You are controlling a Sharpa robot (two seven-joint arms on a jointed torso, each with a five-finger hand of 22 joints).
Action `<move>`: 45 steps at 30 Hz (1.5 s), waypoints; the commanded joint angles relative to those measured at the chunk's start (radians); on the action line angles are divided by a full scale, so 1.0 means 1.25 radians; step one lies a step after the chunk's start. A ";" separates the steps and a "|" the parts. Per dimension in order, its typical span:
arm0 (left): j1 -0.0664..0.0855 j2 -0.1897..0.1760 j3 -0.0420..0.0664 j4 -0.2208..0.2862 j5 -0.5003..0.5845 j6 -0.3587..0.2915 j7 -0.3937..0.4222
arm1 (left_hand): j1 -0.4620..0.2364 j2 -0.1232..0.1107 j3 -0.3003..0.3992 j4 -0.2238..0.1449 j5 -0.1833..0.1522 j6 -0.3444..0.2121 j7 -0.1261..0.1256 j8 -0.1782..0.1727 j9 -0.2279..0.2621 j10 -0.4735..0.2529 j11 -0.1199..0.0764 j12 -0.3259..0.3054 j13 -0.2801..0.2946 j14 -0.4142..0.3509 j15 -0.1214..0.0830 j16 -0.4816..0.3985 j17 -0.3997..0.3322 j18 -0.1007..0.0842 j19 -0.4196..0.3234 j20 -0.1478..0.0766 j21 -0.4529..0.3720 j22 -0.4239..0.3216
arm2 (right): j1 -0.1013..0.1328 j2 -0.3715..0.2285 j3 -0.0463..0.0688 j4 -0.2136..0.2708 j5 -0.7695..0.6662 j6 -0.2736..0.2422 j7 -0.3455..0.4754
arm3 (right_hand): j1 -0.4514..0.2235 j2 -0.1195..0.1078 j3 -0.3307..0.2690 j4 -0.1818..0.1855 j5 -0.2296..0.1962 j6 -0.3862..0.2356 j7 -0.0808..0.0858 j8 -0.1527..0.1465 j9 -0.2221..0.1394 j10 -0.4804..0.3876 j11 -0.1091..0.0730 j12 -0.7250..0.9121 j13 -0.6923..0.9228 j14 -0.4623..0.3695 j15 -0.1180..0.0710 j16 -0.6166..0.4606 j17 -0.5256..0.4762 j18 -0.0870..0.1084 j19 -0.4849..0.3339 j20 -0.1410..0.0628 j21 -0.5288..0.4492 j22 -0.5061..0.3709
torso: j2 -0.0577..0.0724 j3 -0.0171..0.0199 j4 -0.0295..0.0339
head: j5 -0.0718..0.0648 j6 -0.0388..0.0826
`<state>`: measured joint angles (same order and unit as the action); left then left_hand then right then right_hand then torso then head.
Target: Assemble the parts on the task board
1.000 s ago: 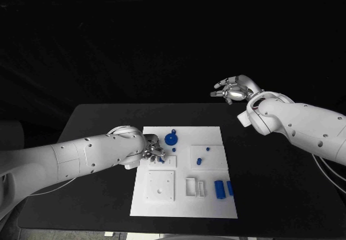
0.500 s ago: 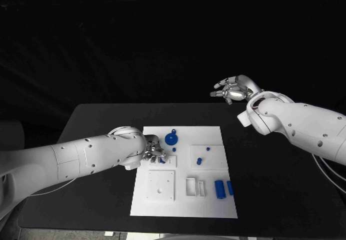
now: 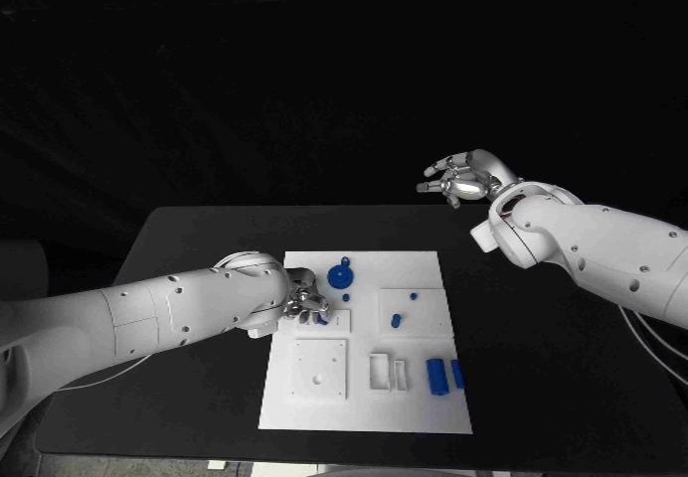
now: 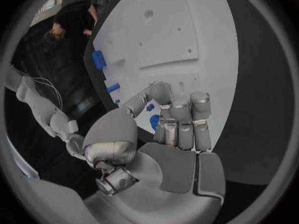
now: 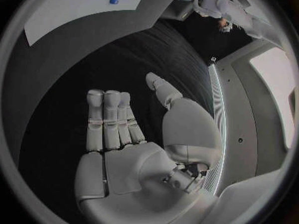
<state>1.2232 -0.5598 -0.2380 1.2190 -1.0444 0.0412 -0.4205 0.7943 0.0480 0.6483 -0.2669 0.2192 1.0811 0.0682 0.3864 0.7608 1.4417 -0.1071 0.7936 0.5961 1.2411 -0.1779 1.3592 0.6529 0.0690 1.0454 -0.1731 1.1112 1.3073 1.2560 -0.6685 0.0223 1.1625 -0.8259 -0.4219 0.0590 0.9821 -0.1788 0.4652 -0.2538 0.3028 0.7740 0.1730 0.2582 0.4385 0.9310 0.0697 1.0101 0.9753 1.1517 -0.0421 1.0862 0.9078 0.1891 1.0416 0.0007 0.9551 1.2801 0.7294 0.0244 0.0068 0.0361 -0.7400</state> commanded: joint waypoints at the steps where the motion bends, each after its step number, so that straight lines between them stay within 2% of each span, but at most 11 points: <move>1: 0.000 0.000 0.000 -0.002 0.002 0.008 0.004 | 0.001 0.009 0.003 0.000 0.003 0.110 -0.060 0.002 0.001 -0.008 -0.006 0.005 0.001 0.022 -0.031 0.003 -0.001 0.015 0.002 -0.081 0.002 0.013 | 0.000 0.001 0.001 0.000 -0.001 0.011 0.006 | 0.002 0.009 -0.001 -0.002 0.004 0.000 0.008 0.003 0.001 -0.006 0.000 0.003 -0.002 -0.007 0.001 -0.001 -0.001 0.058 -0.002 0.005 -0.004 0.001 | 0.000 0.0003 -0.0002 | 0.001 -0.001; 8: -0.001 0.000 0.000 -0.008 -0.005 -0.012 0.004 | -0.001 0.011 0.004 0.000 -0.001 0.110 -0.060 0.001 0.002 -0.009 -0.006 0.006 0.000 0.021 -0.031 0.004 -0.002 0.015 0.002 -0.081 0.003 0.013 | 0.000 0.001 0.001 0.000 -0.001 0.012 0.005 | 0.002 0.010 -0.001 -0.003 0.004 0.000 0.008 0.003 0.001 -0.007 0.000 0.004 -0.003 -0.007 0.001 -0.001 -0.002 0.058 -0.002 0.005 -0.004 0.002 | 0.000 -0.0002 0.0002 | 0.000 0.000; 34: -0.004 0.004 0.000 -0.005 0.001 0.006 0.006 | -0.003 0.013 0.005 -0.001 -0.006 0.110 -0.060 0.001 0.005 -0.010 -0.006 0.009 0.000 0.020 -0.031 0.006 -0.005 0.016 0.000 -0.080 0.005 0.013 | 0.000 0.003 0.000 -0.002 -0.003 0.016 0.004 | 0.001 0.011 -0.003 -0.006 0.004 0.001 0.008 0.004 0.001 -0.008 0.000 0.007 -0.006 -0.008 0.001 0.000 -0.003 0.058 -0.002 0.006 -0.005 0.003 | 0.000 -0.0003 -0.0004 | -0.001 -0.004; 40: -0.004 0.004 0.000 -0.007 0.001 0.029 0.006 | -0.003 0.013 0.006 -0.001 -0.006 0.110 -0.060 0.001 0.005 -0.010 -0.006 0.009 -0.001 0.020 -0.031 0.007 -0.005 0.016 0.000 -0.080 0.005 0.013 | 0.000 0.003 0.000 -0.002 -0.003 0.016 0.004 | 0.001 0.011 -0.003 -0.006 0.004 0.002 0.008 0.004 0.001 -0.008 0.000 0.007 -0.007 -0.008 0.001 0.000 -0.003 0.058 -0.002 0.006 -0.006 0.003 | 0.000 -0.0001 0.0000 | -0.001 -0.005; 41: -0.005 0.005 0.000 -0.007 0.001 0.033 0.008 | -0.003 0.012 0.006 -0.001 -0.004 0.110 -0.060 0.001 0.005 -0.010 -0.006 0.009 0.000 0.020 -0.031 0.007 -0.005 0.016 0.000 -0.080 0.005 0.013 | 0.000 0.003 0.000 -0.002 -0.003 0.016 0.004 | 0.001 0.011 -0.003 -0.006 0.004 0.002 0.008 0.004 0.001 -0.008 0.000 0.007 -0.007 -0.008 0.001 0.000 -0.004 0.058 -0.002 0.006 -0.006 0.003 | 0.000 -0.0002 0.0001 | -0.001 -0.006; 42: -0.005 0.006 0.000 -0.007 0.001 0.034 0.008 | -0.003 0.007 0.007 -0.004 0.014 0.113 -0.061 0.002 0.007 -0.009 -0.006 0.012 0.000 0.020 -0.031 0.009 -0.006 0.016 -0.001 -0.080 0.006 0.013 | 0.000 0.003 0.000 -0.003 -0.003 0.016 0.003 | 0.001 0.012 -0.003 -0.006 0.004 0.002 0.008 0.004 0.001 -0.008 0.000 0.007 -0.007 -0.008 0.001 0.000 -0.004 0.058 -0.002 0.006 -0.006 0.003 | 0.000 -0.0002 0.0003 | -0.001 -0.005; 45: -0.005 0.008 0.000 -0.009 0.001 0.037 0.009 | -0.010 0.006 0.005 0.002 0.020 0.117 -0.062 0.002 0.008 -0.008 -0.007 0.018 0.001 0.022 -0.031 0.014 -0.007 0.015 -0.001 -0.079 0.008 0.012 | -0.001 0.004 0.000 -0.003 -0.003 0.017 0.003 | 0.001 0.012 -0.003 -0.007 0.004 0.002 0.008 0.004 0.001 -0.008 0.000 0.007 -0.007 -0.008 0.001 0.000 -0.004 0.058 -0.002 0.006 -0.006 0.003 | 0.000 -0.0002 0.0000 | -0.001 -0.006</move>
<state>1.2193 -0.5534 -0.2375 1.2055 -1.0450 0.0525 -0.4192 0.7878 0.0548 0.6512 -0.2682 0.2401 1.0811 0.0682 0.3832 0.7715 1.4416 -0.1072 0.8131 0.5961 1.2410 -0.1780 1.3719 0.6450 0.0782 1.0453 -0.1730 1.1183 1.3076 1.2556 -0.6652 0.0223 1.1586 -0.8262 -0.4145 0.0577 0.9861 -0.1749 0.4625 -0.2566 0.3022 0.7743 0.1766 0.2582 0.4385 0.9275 0.0661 1.0138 0.9677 1.1484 -0.0388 1.0862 0.9046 0.1895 1.0416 0.0007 0.9514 1.2828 0.7295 0.0242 0.0064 0.0349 -0.7469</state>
